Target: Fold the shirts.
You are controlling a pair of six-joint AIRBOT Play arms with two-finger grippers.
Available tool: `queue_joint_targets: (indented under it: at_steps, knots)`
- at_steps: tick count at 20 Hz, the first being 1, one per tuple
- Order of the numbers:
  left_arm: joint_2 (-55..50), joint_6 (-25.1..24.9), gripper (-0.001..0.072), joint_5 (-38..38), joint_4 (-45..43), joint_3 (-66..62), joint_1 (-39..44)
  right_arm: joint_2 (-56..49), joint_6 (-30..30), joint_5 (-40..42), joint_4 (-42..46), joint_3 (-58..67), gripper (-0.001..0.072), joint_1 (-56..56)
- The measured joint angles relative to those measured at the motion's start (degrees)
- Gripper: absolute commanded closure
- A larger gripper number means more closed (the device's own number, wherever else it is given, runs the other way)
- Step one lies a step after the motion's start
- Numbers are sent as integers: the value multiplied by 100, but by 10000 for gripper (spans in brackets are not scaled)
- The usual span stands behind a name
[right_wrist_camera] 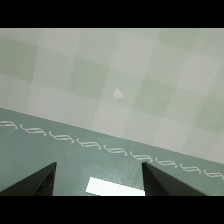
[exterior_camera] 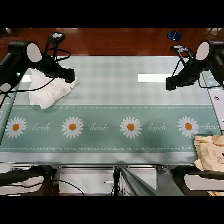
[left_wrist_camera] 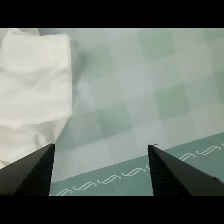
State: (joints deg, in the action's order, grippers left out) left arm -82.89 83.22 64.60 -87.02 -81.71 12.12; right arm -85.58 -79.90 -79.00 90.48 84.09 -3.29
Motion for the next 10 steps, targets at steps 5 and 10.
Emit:
queue_joint_targets:
  at_steps: [5, 10]
  knots:
    - [-153, 37, 19, -192, -640, 0, -59, 0, 0, -22, -9, 0, 110, 0]
    - [-286, 581, -13, -352, -1351, 0, -898, 0, -31, -33, -24, 0, 110, 0]
